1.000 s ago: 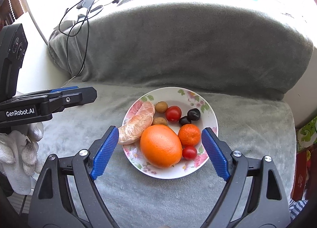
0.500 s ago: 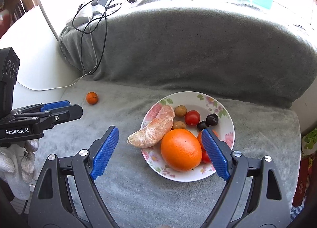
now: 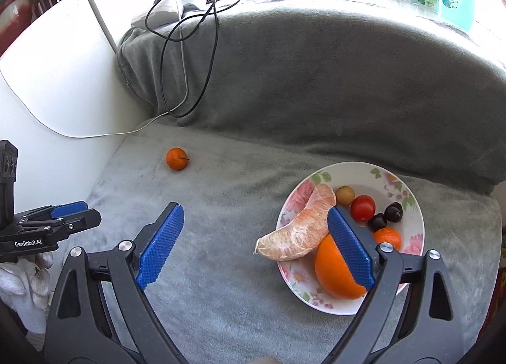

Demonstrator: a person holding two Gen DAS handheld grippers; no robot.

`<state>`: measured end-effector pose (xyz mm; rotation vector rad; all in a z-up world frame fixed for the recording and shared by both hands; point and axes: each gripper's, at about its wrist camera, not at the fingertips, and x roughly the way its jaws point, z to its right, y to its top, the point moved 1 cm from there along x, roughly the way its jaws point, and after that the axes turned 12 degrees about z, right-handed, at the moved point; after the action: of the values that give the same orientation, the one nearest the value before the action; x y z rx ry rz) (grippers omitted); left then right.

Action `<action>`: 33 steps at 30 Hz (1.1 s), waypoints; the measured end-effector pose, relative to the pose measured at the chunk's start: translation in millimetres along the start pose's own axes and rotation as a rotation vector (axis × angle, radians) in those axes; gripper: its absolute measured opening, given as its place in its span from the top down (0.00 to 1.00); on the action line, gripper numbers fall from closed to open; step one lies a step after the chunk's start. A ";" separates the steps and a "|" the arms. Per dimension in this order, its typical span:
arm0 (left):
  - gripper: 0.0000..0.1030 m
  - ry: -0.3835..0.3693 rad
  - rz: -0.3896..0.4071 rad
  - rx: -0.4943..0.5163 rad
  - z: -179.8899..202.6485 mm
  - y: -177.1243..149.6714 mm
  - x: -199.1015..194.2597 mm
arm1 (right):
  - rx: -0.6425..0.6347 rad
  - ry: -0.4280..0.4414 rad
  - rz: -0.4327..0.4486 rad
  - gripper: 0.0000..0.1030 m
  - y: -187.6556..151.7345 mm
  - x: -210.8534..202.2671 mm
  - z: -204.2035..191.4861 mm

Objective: Organize fruits
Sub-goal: 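Move the right gripper from the plate toward the last mandarin, then close the right gripper around the mandarin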

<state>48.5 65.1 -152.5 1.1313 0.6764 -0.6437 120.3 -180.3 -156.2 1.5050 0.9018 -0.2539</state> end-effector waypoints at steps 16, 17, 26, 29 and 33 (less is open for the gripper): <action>0.29 0.103 0.047 -0.098 -66.4 -11.9 -25.0 | -0.120 0.028 -0.063 0.08 6.3 62.1 -68.7; 0.29 0.109 0.044 -0.100 -69.2 -13.5 -25.0 | -0.120 0.032 -0.063 0.08 7.1 66.5 -71.0; 0.29 0.136 0.010 -0.140 -91.1 -27.4 -22.6 | -0.152 0.053 -0.078 0.15 15.8 118.1 -91.7; 0.29 0.144 0.001 -0.148 -96.6 -29.6 -21.9 | -0.167 0.075 -0.099 0.22 17.3 138.1 -101.2; 0.29 0.152 -0.001 -0.162 -103.0 -30.0 -22.6 | -0.204 0.108 -0.130 0.31 15.7 161.3 -117.7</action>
<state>-4.6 156.6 -181.3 1.0356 0.8440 -0.4977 196.4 -9.4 -227.8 1.2826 1.0811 -0.1699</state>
